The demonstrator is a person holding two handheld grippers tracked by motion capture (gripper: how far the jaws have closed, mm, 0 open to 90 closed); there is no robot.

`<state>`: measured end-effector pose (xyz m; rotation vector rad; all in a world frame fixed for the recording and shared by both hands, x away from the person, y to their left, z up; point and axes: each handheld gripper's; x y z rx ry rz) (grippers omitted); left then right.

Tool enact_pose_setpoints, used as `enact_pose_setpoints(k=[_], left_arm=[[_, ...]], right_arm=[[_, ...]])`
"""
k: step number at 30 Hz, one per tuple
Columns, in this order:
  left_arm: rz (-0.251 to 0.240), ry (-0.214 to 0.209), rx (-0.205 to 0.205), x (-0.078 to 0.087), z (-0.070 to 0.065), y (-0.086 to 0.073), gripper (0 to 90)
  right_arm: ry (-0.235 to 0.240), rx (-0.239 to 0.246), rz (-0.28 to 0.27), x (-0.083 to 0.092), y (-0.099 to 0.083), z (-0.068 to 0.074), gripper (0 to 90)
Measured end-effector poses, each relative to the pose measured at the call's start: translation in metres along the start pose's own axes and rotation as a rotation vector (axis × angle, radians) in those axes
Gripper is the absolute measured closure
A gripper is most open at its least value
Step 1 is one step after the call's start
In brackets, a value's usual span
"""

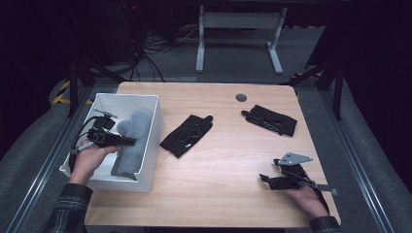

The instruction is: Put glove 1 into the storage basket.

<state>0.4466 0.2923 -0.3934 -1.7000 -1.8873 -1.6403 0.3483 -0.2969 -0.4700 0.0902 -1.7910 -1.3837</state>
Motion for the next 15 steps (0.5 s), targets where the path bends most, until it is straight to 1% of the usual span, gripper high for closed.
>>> enact_pose_setpoints(k=[1, 3, 4, 5, 6, 7, 8, 9, 11, 15], left_arm=[[0.002, 0.015, 0.000, -0.003, 0.003, -0.002, 75.0], [0.035, 0.049, -0.002, -0.009, 0.010, -0.004, 71.9], [0.055, 0.067, 0.005, -0.012, 0.013, -0.006, 69.0], [0.063, 0.084, 0.005, -0.014, 0.015, -0.006, 65.6], [0.075, 0.114, 0.009, -0.016, 0.019, -0.007, 63.1], [0.077, 0.134, 0.015, -0.016, 0.020, -0.008, 59.0], [0.078, 0.169, 0.020, -0.016, 0.021, -0.008, 54.1], [0.077, 0.183, 0.016, -0.015, 0.020, -0.008, 49.3], [0.047, 0.208, 0.016, -0.010, 0.019, -0.007, 41.6], [-0.019, 0.207, 0.014, 0.002, 0.014, -0.005, 33.8]], right_arm=[[0.000, 0.000, 0.000, 0.000, 0.000, 0.000, 16.2], [0.000, 0.000, 0.000, 0.000, 0.000, 0.000, 16.2], [0.000, 0.000, 0.000, 0.000, 0.000, 0.000, 16.2], [0.000, 0.000, 0.000, 0.000, 0.000, 0.000, 16.2], [0.000, 0.001, 0.000, 0.000, 0.000, 0.000, 16.2], [0.000, 0.000, 0.000, 0.000, 0.000, 0.000, 16.2], [0.000, 0.000, 0.000, 0.000, 0.000, 0.000, 16.1], [0.000, 0.000, 0.000, 0.000, 0.000, 0.000, 16.2], [0.000, 0.000, 0.000, 0.000, 0.000, 0.000, 16.2], [0.000, 0.000, 0.000, 0.000, 0.000, 0.000, 16.2]])
Point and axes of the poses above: each handheld gripper's, and its own axes: x roughly backward along the jaws, y roughly out of its top, z roughly to its left, and after that the axes turned 8 degrees about -z, right-handed
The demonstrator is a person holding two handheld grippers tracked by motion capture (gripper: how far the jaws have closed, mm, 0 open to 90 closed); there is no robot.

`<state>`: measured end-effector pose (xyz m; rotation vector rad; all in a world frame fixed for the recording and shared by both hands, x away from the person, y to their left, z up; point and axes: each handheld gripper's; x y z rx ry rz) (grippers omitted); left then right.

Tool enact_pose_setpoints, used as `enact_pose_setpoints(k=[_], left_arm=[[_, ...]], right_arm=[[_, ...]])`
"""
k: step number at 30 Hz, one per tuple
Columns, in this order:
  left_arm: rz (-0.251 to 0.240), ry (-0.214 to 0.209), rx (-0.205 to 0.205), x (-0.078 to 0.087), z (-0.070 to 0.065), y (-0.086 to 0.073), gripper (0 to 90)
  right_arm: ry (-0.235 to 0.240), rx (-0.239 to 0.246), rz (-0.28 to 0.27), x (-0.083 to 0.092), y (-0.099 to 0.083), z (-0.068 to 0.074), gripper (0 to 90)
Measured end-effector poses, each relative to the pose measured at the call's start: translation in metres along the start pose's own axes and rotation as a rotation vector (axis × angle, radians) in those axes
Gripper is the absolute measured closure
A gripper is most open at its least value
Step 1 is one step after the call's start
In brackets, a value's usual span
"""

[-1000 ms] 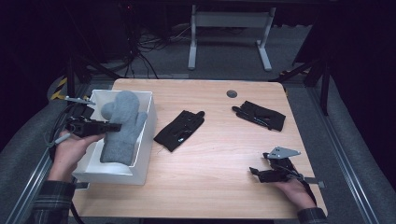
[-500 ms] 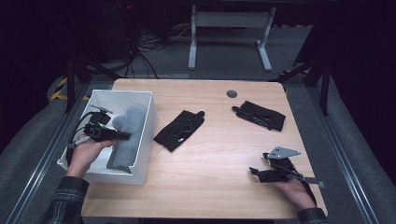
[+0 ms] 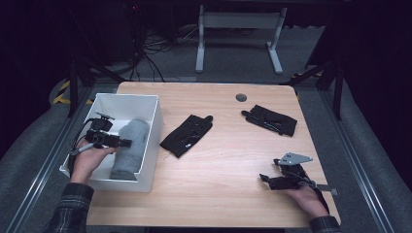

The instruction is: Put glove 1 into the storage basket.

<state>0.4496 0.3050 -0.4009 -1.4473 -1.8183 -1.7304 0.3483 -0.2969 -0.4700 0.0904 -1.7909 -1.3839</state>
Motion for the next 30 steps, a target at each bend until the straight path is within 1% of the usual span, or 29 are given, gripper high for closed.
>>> enact_pose_setpoints(k=[3, 4, 5, 6, 9, 10, 12, 14, 16, 19, 22, 24, 26, 27, 28, 29, 30], left_arm=[[-0.023, -0.003, -0.026, 0.010, -0.006, 0.005, 29.6], [-0.036, -0.010, -0.030, 0.013, -0.008, 0.006, 28.9], [-0.051, -0.016, -0.045, 0.017, -0.011, 0.009, 28.1], [-0.063, -0.020, -0.046, 0.019, -0.013, 0.010, 26.9], [-0.088, -0.036, -0.069, 0.026, -0.021, 0.015, 25.3], [-0.095, -0.039, -0.072, 0.028, -0.025, 0.017, 24.4], [-0.113, -0.056, -0.092, 0.033, -0.034, 0.022, 23.0], [-0.124, -0.060, -0.108, 0.035, -0.041, 0.025, 21.3], [-0.145, -0.079, -0.129, 0.038, -0.050, 0.029, 20.4], [-0.159, -0.099, -0.149, 0.040, -0.062, 0.035, 19.5], [-0.180, -0.120, -0.187, 0.039, -0.078, 0.040, 19.4], [-0.200, -0.145, -0.204, 0.038, -0.088, 0.042, 19.3], [-0.227, -0.168, -0.240, 0.036, -0.101, 0.045, 19.3], [-0.227, -0.168, -0.240, 0.036, -0.101, 0.045, 19.2], [-0.254, -0.195, -0.259, 0.035, -0.114, 0.047, 19.2], [-0.254, -0.195, -0.259, 0.035, -0.114, 0.047, 19.2], [-0.272, -0.209, -0.266, 0.034, -0.123, 0.048, 18.9]], right_arm=[[0.000, 0.000, 0.000, 0.000, 0.000, 0.000, 16.2], [0.000, 0.000, 0.000, 0.000, 0.000, 0.000, 16.2], [0.000, 0.001, 0.000, 0.000, 0.000, 0.000, 16.2], [0.000, 0.000, 0.000, 0.000, 0.000, 0.000, 16.2], [0.000, 0.001, 0.000, 0.000, 0.000, 0.000, 16.1], [0.000, 0.001, 0.000, 0.000, 0.000, 0.000, 16.1], [0.000, 0.001, 0.000, 0.000, 0.000, 0.000, 16.1], [0.000, 0.000, 0.000, 0.000, 0.000, 0.000, 16.1], [0.000, 0.000, 0.000, 0.000, 0.000, 0.000, 16.1], [0.001, 0.001, 0.000, 0.000, 0.000, 0.000, 16.1], [0.002, 0.002, 0.001, 0.000, 0.000, 0.000, 15.9], [0.002, 0.001, 0.000, 0.000, 0.000, 0.000, 15.8], [0.002, 0.002, 0.001, 0.000, 0.000, 0.000, 15.8], [0.002, 0.002, 0.001, 0.000, 0.000, 0.000, 15.8], [0.002, 0.000, 0.000, 0.000, 0.000, 0.000, 15.8], [0.002, 0.000, 0.000, 0.000, 0.000, 0.000, 15.8], [0.002, 0.000, 0.000, 0.000, 0.000, 0.000, 15.8]])
Point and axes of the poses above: each handheld gripper's, and its own axes: x roughly backward along the jaws, y roughly out of its top, z roughly to its left, and after that the axes turned 8 degrees about -z, right-handed
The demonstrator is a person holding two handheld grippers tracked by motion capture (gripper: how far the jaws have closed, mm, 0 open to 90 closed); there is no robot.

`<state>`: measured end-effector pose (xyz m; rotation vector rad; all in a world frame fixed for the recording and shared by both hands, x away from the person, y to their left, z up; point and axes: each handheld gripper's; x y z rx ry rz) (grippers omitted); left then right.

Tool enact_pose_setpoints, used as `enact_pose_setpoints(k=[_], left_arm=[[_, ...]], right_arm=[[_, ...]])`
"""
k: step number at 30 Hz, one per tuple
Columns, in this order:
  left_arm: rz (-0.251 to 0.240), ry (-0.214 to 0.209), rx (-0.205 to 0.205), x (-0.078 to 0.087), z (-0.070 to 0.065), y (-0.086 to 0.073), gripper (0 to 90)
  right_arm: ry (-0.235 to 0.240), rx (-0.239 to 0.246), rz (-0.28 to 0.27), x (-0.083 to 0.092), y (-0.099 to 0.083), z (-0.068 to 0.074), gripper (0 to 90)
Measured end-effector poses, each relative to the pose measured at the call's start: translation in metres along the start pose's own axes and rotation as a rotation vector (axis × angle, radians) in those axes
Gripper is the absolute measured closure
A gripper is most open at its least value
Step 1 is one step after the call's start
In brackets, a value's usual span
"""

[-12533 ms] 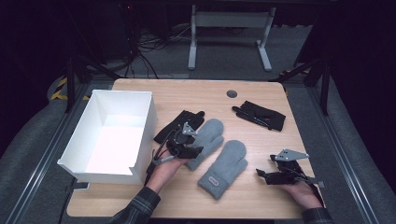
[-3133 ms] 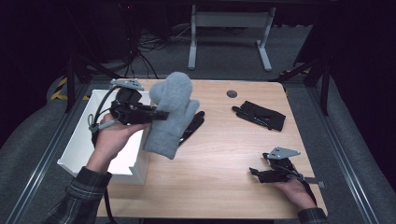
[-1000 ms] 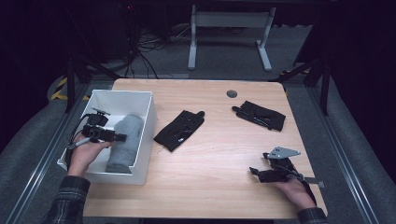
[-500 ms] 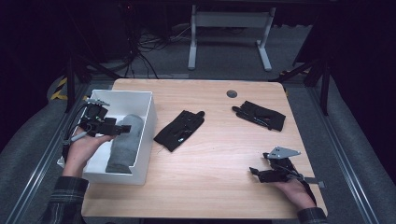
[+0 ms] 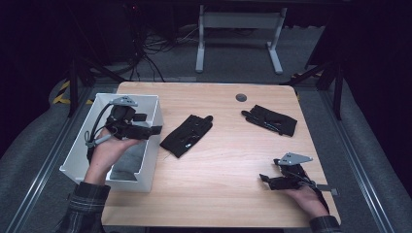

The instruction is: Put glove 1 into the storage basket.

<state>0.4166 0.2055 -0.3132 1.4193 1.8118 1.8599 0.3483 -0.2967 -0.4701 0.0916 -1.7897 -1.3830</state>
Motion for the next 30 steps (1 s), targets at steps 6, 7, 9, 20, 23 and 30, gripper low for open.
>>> enact_pose_setpoints(k=[6, 7, 9, 20, 23, 30], left_arm=[[-0.019, -0.042, 0.005, -0.013, -0.024, 0.008, 18.3], [-0.019, -0.048, 0.001, -0.016, -0.028, 0.009, 18.3], [-0.012, -0.058, -0.012, -0.022, -0.036, 0.011, 18.3], [0.039, -0.091, -0.072, -0.068, -0.073, 0.011, 19.2], [0.057, -0.103, -0.077, -0.078, -0.079, 0.008, 22.7], [0.083, -0.114, -0.071, -0.102, -0.087, -0.004, 29.6]], right_arm=[[0.001, 0.002, 0.001, 0.000, 0.000, 0.000, 15.8], [0.000, 0.000, 0.000, 0.000, 0.000, 0.000, 15.8], [0.000, -0.001, 0.000, 0.000, 0.000, 0.000, 15.8], [0.000, 0.000, 0.000, 0.000, 0.000, 0.000, 15.7], [0.000, 0.000, 0.001, 0.000, 0.000, 0.000, 15.7], [0.000, 0.000, 0.000, 0.000, 0.000, 0.000, 15.7]])
Point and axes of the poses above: each handheld gripper's, and its own axes: x roughly backward along the jaws, y roughly out of its top, z roughly to its left, and after that the axes turned 8 degrees about -z, right-handed
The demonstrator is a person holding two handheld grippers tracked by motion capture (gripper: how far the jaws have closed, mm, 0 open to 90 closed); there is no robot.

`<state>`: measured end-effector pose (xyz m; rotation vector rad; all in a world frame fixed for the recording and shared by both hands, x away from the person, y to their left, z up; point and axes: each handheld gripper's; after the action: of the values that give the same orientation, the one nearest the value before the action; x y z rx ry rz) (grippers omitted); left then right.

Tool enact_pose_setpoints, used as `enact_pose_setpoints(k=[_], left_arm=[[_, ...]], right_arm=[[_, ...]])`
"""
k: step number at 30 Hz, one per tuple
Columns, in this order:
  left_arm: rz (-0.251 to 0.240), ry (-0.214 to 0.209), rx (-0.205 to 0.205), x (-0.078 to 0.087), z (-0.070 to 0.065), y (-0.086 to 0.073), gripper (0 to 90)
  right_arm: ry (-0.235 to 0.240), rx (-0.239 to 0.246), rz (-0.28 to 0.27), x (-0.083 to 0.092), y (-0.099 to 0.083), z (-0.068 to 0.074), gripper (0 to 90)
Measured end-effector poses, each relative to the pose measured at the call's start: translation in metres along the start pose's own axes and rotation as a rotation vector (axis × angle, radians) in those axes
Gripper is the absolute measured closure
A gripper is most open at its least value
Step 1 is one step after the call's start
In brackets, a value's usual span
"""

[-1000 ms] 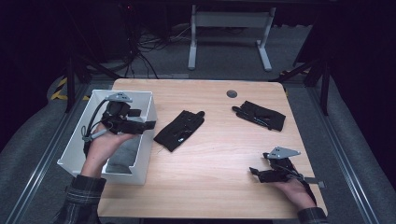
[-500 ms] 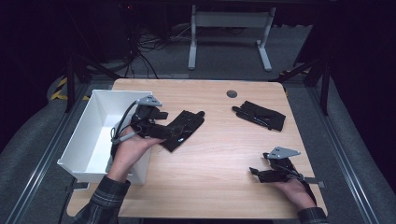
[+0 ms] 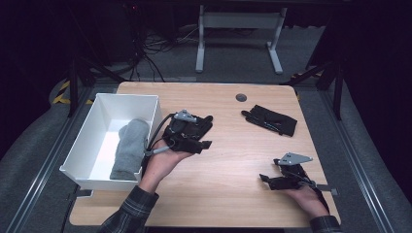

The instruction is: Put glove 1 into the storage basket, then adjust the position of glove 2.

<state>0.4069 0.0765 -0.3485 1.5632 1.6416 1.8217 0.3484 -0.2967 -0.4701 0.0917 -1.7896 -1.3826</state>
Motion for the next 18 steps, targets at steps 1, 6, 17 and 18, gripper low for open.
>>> enact_pose_setpoints(k=[1, 6, 17, 18], left_arm=[[0.006, 0.003, 0.001, -0.003, 0.000, -0.002, 31.6], [0.023, 0.069, 0.000, -0.019, 0.004, -0.013, 44.5], [0.048, 0.168, 0.062, -0.045, 0.032, -0.037, 89.7], [0.054, 0.181, 0.063, -0.046, 0.035, -0.038, 89.9]], right_arm=[[0.000, 0.000, 0.000, 0.000, 0.000, 0.000, 15.7], [0.000, -0.001, 0.000, 0.000, 0.000, 0.000, 15.7], [0.000, 0.000, 0.000, 0.000, 0.000, 0.000, 15.7], [0.000, -0.001, 0.000, 0.000, 0.000, 0.000, 15.7]])
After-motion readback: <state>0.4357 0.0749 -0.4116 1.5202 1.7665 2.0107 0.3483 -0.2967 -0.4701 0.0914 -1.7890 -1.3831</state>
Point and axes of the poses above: each handheld gripper's, and its own axes: x roughly backward along the jaws, y roughly out of its top, z roughly to its left, and after that the axes turned 8 degrees about -z, right-handed
